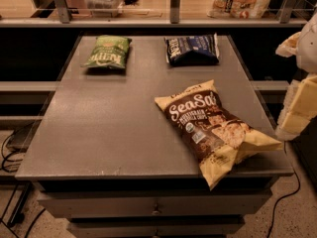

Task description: Move brown chip bag near green jalapeno chip bag

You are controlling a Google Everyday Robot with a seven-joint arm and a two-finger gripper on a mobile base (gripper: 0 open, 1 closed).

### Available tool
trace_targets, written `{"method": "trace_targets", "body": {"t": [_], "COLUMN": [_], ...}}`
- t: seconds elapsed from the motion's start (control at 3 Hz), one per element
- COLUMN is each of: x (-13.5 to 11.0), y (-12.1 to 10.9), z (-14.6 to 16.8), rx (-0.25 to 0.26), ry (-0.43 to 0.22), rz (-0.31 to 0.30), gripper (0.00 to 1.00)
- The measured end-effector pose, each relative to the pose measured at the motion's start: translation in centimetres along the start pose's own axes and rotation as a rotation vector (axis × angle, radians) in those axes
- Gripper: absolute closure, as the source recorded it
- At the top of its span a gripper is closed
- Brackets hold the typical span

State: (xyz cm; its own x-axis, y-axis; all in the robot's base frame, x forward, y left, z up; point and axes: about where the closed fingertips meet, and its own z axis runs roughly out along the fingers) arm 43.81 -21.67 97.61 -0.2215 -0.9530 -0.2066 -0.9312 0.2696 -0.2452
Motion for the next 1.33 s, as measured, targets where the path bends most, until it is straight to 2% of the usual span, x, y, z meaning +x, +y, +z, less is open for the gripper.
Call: {"method": "trace_targets", "body": {"t": [0.67,1.33], "x": [-0.4,-3.7], "y": [0.2,3.0], "z": [0.1,4.6], "rx": [-0.004,-0.088], "ry": [-0.022,-0.137], "rz": [-0.014,-0.089], "gripper": [0.00,0.00]}}
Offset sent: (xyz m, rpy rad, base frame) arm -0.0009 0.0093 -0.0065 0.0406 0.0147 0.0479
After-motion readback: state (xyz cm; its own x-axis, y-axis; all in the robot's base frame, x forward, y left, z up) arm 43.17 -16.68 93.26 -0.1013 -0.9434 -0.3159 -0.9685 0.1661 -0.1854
